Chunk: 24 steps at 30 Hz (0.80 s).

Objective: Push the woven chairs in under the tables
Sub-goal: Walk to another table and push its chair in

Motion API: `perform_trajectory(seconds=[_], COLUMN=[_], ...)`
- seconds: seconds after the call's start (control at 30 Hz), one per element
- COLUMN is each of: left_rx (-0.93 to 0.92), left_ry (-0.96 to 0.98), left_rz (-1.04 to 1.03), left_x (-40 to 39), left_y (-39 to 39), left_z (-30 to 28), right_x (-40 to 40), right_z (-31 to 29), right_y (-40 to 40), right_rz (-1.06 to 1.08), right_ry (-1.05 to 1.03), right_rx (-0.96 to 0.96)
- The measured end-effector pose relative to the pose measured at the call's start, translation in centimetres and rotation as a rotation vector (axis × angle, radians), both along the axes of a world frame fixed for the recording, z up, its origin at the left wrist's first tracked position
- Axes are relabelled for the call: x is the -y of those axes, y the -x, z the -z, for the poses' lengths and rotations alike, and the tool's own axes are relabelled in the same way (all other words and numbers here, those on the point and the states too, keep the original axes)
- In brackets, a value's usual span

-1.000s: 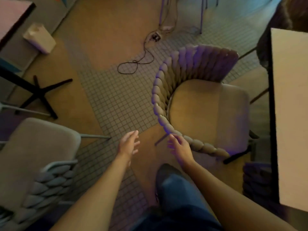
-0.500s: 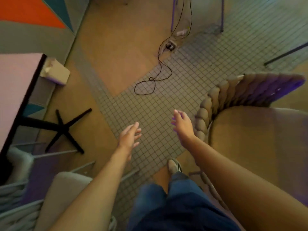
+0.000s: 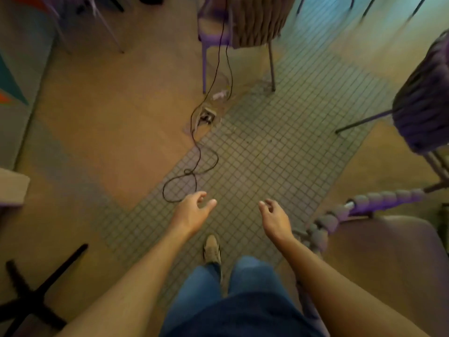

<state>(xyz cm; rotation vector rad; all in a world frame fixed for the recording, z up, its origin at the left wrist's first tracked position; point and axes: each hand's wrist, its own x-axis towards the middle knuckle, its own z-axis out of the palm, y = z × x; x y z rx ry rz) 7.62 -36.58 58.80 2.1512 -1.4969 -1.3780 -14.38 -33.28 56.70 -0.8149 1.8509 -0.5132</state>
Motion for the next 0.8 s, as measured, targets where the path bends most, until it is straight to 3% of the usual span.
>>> perform_trajectory(seconds=[0.17, 0.43, 0.8], left_rx=[-0.033, -0.026, -0.117], left_ry=[-0.04, -0.089, -0.032], left_rz=[0.284, 0.428, 0.612], left_x=[13.5, 33.1, 58.5], left_y=[3.2, 13.9, 32.2], left_z=[-0.4, 1.5, -2.3], right_x=[8.5, 22.8, 45.2], right_z=[-0.4, 2.6, -1.2], right_y=[2.7, 10.9, 26.2], right_rz=[0.126, 0.447, 0.861], right_ry=[-0.033, -0.123, -0.047], right_rx=[-0.05, 0.046, 0.168])
